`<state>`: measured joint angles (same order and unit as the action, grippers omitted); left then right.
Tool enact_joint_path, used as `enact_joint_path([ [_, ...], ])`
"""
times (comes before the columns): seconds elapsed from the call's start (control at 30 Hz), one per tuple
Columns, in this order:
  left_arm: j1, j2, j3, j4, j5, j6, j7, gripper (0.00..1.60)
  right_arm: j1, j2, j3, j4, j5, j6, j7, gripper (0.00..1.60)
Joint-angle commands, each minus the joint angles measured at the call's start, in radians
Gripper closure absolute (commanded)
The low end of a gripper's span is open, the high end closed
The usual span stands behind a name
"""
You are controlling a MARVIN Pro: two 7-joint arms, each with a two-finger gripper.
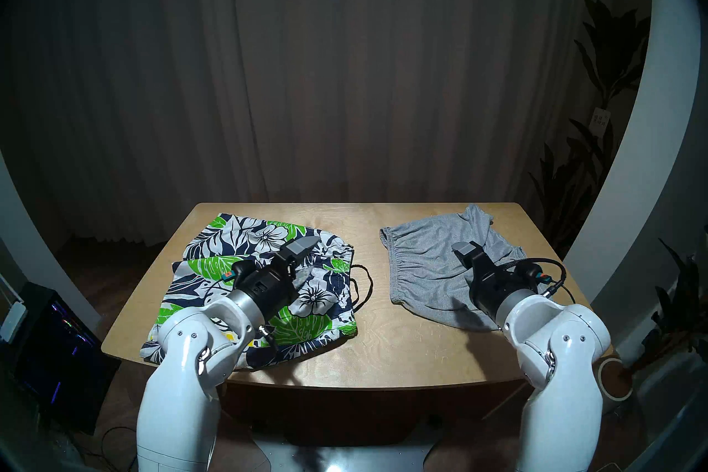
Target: Fold pants twice and stack them
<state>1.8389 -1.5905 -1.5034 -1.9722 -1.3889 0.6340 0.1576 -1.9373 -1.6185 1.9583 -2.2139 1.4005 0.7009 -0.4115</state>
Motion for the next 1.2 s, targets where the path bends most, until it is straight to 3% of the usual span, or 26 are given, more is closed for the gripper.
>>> enact_joint_path([
  [0.0,-0.051,0.021,0.075,0.021,-0.085,0.039,0.016,0.00,-0.030,-0.016,0.127,0.010,0.116,0.005,0.084,0.00],
  [0.2,-0.086,0.044,0.160,0.054,-0.156,0.063,0.040,0.00,-0.060,-0.015,0.221,0.051,0.197,0.018,0.101,0.00],
  [0.4,-0.138,0.068,0.260,0.065,-0.233,0.031,0.087,0.00,-0.063,0.008,0.293,0.103,0.250,0.049,0.114,0.00],
  [0.57,-0.154,0.085,0.321,0.027,-0.212,-0.074,0.205,0.00,-0.048,0.023,0.322,0.147,0.273,0.062,0.128,0.00],
  [0.83,-0.224,0.096,0.416,0.095,-0.166,-0.222,0.355,0.00,-0.028,0.037,0.337,0.224,0.276,0.069,0.160,0.00],
  [0.93,-0.243,0.109,0.464,0.130,-0.171,-0.297,0.348,0.00,-0.024,0.050,0.345,0.250,0.265,0.076,0.192,0.00],
  [1.17,-0.265,0.121,0.520,0.147,-0.171,-0.348,0.355,0.00,-0.016,0.071,0.357,0.281,0.247,0.075,0.205,0.00],
])
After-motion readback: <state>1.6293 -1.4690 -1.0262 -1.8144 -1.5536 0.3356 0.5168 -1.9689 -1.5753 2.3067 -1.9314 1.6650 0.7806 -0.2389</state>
